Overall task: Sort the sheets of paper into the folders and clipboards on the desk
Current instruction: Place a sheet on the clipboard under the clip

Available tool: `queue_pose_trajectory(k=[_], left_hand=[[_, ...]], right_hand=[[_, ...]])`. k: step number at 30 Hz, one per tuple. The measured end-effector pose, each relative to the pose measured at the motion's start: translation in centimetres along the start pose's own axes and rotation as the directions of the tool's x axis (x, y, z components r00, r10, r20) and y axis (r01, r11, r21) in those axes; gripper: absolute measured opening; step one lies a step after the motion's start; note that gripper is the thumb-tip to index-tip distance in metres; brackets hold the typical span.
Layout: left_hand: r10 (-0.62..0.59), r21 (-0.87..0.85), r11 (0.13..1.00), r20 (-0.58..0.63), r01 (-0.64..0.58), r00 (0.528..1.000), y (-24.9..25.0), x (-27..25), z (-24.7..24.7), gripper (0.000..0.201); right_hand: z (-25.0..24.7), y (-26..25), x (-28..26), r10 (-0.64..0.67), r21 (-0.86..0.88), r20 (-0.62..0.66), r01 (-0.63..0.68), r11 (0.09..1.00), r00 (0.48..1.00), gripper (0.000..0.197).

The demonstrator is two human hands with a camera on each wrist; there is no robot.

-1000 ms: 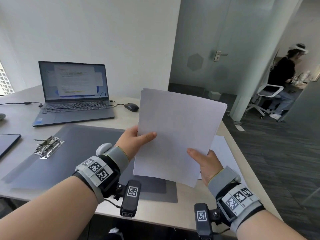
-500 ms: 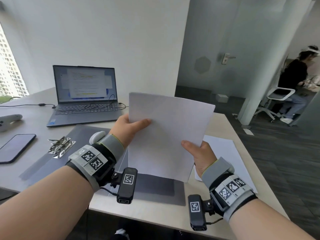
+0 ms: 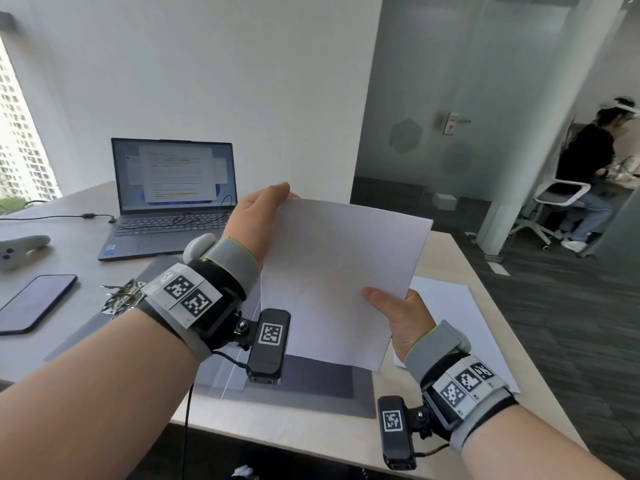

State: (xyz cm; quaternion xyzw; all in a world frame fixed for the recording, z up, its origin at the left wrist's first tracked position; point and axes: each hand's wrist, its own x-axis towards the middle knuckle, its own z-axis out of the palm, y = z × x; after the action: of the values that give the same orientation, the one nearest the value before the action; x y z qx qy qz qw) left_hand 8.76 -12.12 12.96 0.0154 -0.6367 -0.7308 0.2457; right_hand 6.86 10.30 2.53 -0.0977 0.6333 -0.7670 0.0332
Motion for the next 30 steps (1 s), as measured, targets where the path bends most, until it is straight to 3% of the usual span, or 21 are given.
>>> queue_pose_trajectory(k=[5,8,13,19,21,24,28,30], left_hand=[[0.028,-0.002,1.0,0.036,-0.028,0.999,-0.2,-0.5,-0.3,0.031],[0.051,0.052,0.997,0.093,-0.056,0.994,-2.3,-1.2,-1.2,0.042],[-0.101,0.185,0.98,0.164,0.07,0.981,-8.3,-3.3,-2.6,0.051],[-0.178,0.296,0.943,0.073,0.149,0.981,-8.4,-2.6,-2.3,0.022],[-0.215,0.396,0.9,0.041,0.182,0.976,-7.8,-1.5,-2.2,0.022],[-0.372,0.531,0.784,-0.01,0.321,0.928,-8.7,-0.7,-2.8,0.029],[-0.596,0.624,0.623,-0.011,0.472,0.803,-12.4,-1.5,-4.6,0.033],[-0.642,0.648,0.571,-0.029,0.503,0.766,-13.5,-1.8,-5.0,0.034]], right_hand=[[0.1,0.0,-0.1,0.001,-0.009,0.001,-0.001,1.0,1.0,0.014],[0.0,0.1,0.0,0.001,-0.031,-0.008,-0.001,1.0,1.0,0.008],[0.0,1.0,0.2,0.015,-0.102,-0.065,-0.022,0.994,0.998,0.016],[0.4,0.6,1.0,0.021,-0.208,-0.093,-0.041,0.977,0.995,0.002],[0.5,0.5,1.9,0.081,-0.276,-0.112,-0.109,0.955,0.99,0.016],[0.7,1.2,2.6,0.271,-0.421,-0.111,-0.292,0.859,0.956,0.05],[0.8,2.8,1.3,0.417,-0.537,-0.074,-0.388,0.749,0.906,0.025],[0.7,4.0,0.8,0.459,-0.552,-0.076,-0.421,0.72,0.885,0.026]])
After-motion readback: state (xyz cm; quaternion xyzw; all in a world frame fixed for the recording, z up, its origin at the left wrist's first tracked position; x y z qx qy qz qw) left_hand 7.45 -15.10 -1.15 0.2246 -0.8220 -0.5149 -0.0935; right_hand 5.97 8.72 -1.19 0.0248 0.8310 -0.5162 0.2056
